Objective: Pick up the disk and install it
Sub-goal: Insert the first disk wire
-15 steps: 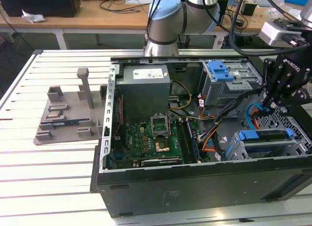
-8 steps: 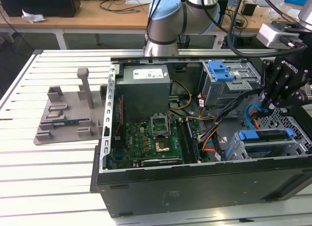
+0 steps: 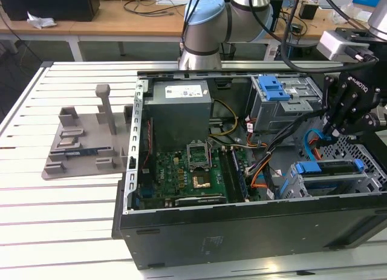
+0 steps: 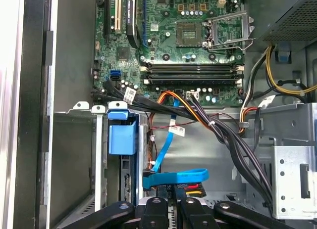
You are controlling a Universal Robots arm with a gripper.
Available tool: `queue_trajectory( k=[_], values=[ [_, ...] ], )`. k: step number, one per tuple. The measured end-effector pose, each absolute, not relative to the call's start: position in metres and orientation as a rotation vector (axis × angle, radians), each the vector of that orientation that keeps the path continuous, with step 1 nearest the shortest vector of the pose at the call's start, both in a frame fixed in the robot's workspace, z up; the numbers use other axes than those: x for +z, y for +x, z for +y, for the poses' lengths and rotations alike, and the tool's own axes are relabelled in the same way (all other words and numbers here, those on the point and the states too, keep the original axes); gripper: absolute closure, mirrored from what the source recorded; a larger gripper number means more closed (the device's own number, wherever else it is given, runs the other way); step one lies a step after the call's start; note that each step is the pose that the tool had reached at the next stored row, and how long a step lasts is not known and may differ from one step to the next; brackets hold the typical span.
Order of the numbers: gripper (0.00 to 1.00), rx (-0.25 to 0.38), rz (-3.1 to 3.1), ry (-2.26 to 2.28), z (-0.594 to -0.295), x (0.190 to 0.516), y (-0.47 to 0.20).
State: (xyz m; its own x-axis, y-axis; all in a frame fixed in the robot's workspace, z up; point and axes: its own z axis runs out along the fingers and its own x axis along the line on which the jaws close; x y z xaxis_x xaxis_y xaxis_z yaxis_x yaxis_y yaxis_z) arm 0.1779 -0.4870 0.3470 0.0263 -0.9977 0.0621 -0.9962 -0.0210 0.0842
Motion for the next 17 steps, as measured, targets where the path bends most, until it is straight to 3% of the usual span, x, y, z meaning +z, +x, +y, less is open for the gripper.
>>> queue_trajectory(
  k=[17],
  values=[
    [0.83, -0.022, -2.122, 2.173, -0.4897, 0.3423, 0.1739]
  ],
)
